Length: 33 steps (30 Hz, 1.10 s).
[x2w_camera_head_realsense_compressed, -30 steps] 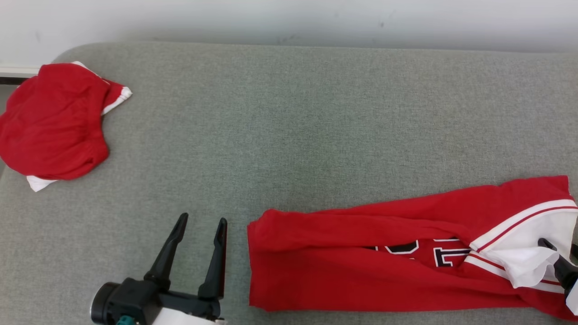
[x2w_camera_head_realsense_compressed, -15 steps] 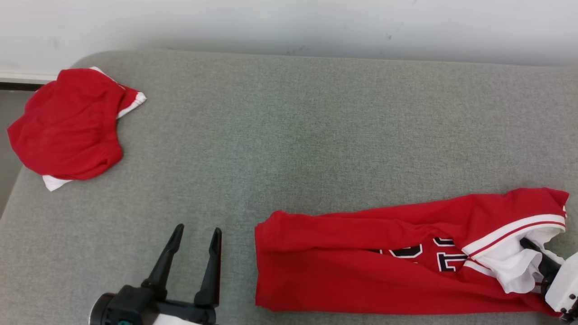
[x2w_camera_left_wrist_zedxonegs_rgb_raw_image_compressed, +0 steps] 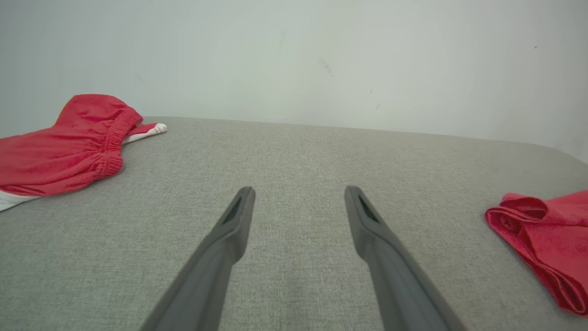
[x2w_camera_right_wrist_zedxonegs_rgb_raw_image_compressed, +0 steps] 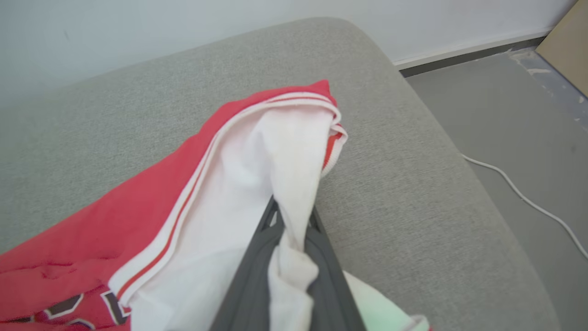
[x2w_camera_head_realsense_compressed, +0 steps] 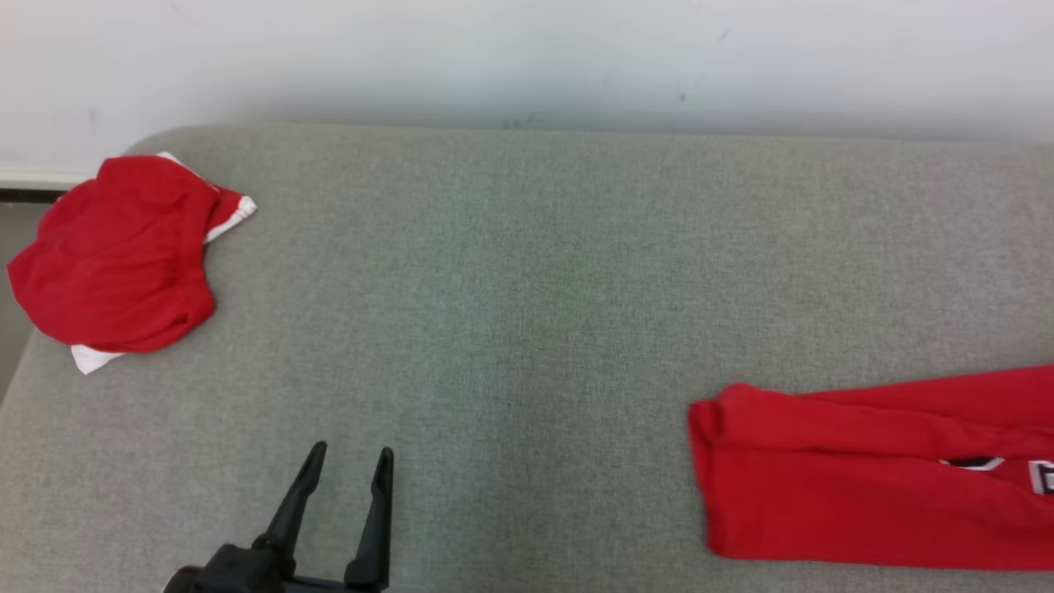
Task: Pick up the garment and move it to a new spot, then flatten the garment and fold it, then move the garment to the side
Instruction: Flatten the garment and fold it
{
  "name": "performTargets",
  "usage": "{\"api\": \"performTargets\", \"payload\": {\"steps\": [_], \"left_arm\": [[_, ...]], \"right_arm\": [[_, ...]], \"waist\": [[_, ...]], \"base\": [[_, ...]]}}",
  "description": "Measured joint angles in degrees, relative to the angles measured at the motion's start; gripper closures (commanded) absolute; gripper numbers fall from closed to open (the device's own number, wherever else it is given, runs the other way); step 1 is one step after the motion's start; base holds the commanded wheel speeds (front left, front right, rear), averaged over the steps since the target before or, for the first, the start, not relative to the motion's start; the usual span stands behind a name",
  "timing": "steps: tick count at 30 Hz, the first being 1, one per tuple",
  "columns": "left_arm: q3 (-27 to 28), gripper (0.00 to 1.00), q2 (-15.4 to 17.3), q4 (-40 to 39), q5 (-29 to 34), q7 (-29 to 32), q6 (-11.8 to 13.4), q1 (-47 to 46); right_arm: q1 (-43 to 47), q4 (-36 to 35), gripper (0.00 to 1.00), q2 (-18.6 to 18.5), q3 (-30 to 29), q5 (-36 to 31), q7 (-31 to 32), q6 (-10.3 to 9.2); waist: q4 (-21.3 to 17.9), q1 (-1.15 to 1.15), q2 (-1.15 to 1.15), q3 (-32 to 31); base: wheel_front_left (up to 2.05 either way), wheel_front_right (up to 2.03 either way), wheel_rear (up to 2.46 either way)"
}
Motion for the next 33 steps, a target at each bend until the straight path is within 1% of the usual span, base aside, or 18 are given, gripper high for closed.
{"api": "performTargets", "payload": {"steps": [2, 4, 7, 9, 13, 16, 18, 22, 25, 28, 31, 33], "left_arm": [[0.1, 0.0, -0.3, 0.5, 0.0, 0.0, -0.1, 0.5], [0.3, 0.0, -0.4, 0.8, 0.0, 0.0, -0.1, 1.2], [0.3, 0.0, -0.6, 1.0, -0.2, 0.0, -0.1, 2.1], [-0.1, 0.0, -0.6, 1.0, -0.4, 0.0, -0.1, 2.3], [-1.0, 0.0, -0.7, 0.8, -1.5, 0.0, 0.7, 2.8], [-1.4, 0.0, -0.7, 1.0, -1.8, 0.0, 1.1, 3.0], [-1.7, 0.0, -0.7, 1.1, -2.2, 0.0, 1.5, 3.3], [-2.4, 0.0, -0.7, 1.2, -3.1, 0.0, 2.0, 3.5], [-2.8, 0.0, -0.8, 1.2, -3.2, 0.0, 2.0, 3.9], [-2.8, 0.0, -0.7, 1.3, -3.2, 0.0, 2.2, 4.4], [-2.7, 0.0, -0.7, 1.4, -3.2, 0.0, 2.2, 4.6], [-2.8, 0.0, -0.8, 1.5, -3.2, 0.0, 2.2, 4.7]], "right_arm": [[1.5, -0.5, 1.0, -2.1, -2.1, 0.0, 0.2, 0.0], [3.0, -2.5, 1.0, -3.3, -2.9, 0.0, 1.5, 0.0], [4.1, -7.7, 1.0, -3.4, -3.0, 0.3, 3.1, 0.0], [4.6, -12.1, 1.0, -2.6, -1.8, 0.6, 4.5, -0.01], [6.1, -21.8, 1.0, 1.2, 2.6, 1.2, 7.7, -0.01], [6.5, -25.6, 1.0, 4.0, 6.6, 0.6, 9.3, -0.01], [6.6, -26.6, 1.0, 6.3, 9.9, -0.7, 9.6, -0.02], [6.6, -26.6, 1.0, 12.7, 16.3, -4.5, 9.6, -0.02], [6.2, -24.9, 1.0, 17.5, 19.3, -7.5, 7.5, -0.01], [5.5, -23.0, 1.0, 20.9, 21.3, -9.5, 5.7, -0.01], [4.5, -21.1, 1.0, 23.2, 22.0, -11.2, 3.6, -0.02], [4.2, -19.9, 1.0, 24.1, 22.7, -12.0, 2.9, -0.02]], "waist": [[-0.1, 0.0, 0.0, -1.0], [-0.2, 0.0, 0.0, -2.1], [-0.6, 0.0, 0.0, -3.7], [-0.8, 0.0, 0.0, -4.5], [-1.1, 0.0, 0.0, -5.5], [-1.2, 0.0, 0.0, -6.0], [-1.2, 0.0, 0.0, -6.2], [-1.0, 0.0, 0.0, -6.7], [-0.8, 0.01, 0.0, -6.9], [-0.7, 0.0, 0.0, -6.9], [-0.6, 0.0, 0.0, -6.8], [-0.4, 0.0, 0.0, -6.8]], "base": [[0.0, 0.0, 0.0], [0.0, 0.0, 0.0], [0.0, 0.0, 0.0], [0.0, 0.0, 0.0], [0.0, 0.0, 0.0], [0.0, 0.0, 0.0], [0.0, 0.0, 0.0], [0.0, 0.0, 0.0], [0.0, 0.0, 0.0], [0.0, 0.0, 0.0], [0.0, 0.0, 0.0], [0.0, 0.0, 0.0]]}}
